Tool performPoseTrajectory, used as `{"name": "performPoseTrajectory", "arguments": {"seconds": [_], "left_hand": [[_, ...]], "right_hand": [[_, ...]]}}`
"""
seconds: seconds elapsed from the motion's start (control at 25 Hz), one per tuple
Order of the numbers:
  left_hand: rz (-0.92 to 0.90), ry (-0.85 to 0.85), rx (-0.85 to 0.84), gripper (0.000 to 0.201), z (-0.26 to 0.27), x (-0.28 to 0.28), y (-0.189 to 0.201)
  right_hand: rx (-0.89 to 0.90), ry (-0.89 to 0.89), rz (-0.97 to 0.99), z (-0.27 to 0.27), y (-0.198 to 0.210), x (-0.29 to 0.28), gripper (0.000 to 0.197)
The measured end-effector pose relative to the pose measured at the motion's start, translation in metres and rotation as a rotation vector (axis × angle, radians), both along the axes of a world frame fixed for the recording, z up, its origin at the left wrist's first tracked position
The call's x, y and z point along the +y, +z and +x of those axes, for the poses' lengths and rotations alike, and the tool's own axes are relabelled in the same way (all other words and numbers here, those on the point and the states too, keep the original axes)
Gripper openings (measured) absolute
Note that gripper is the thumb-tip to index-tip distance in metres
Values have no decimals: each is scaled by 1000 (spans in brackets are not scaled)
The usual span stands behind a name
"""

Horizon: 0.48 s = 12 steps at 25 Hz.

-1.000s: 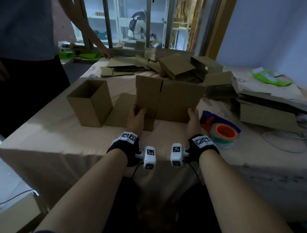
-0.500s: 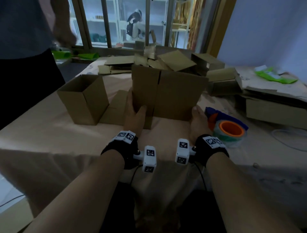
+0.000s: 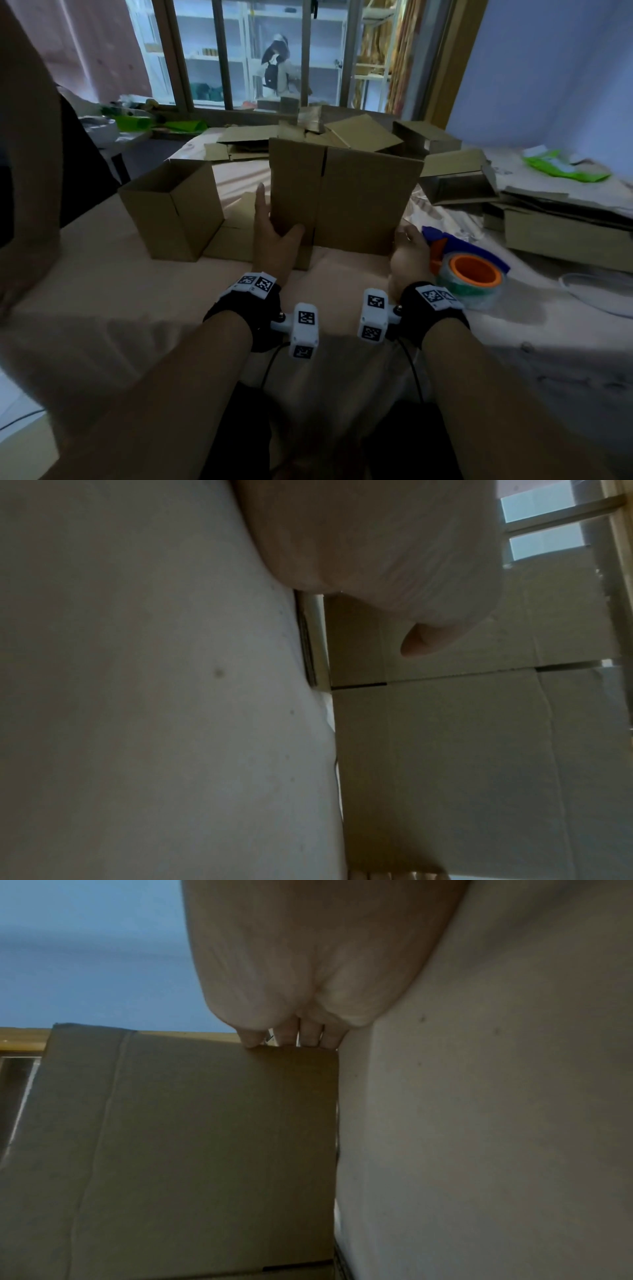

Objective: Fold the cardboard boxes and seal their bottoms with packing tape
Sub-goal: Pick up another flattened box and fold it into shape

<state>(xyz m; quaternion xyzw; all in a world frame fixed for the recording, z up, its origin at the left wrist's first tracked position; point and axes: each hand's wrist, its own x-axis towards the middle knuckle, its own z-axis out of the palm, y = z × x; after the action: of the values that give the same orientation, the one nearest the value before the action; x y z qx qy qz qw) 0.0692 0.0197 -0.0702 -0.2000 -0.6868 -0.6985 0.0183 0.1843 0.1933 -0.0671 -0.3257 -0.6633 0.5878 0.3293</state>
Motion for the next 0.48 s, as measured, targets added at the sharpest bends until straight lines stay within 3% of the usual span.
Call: {"name": "performPoseTrajectory", "arguments": {"seconds": [0.2,0.48], "left_hand": [[32,24,66,77,0,-1,1],[87,-8,30,77,1,-1,-2]], "right_hand": [[13,-47,11,0,0,-1,33],[-1,-17,25,-3,0,-4,35]]}}
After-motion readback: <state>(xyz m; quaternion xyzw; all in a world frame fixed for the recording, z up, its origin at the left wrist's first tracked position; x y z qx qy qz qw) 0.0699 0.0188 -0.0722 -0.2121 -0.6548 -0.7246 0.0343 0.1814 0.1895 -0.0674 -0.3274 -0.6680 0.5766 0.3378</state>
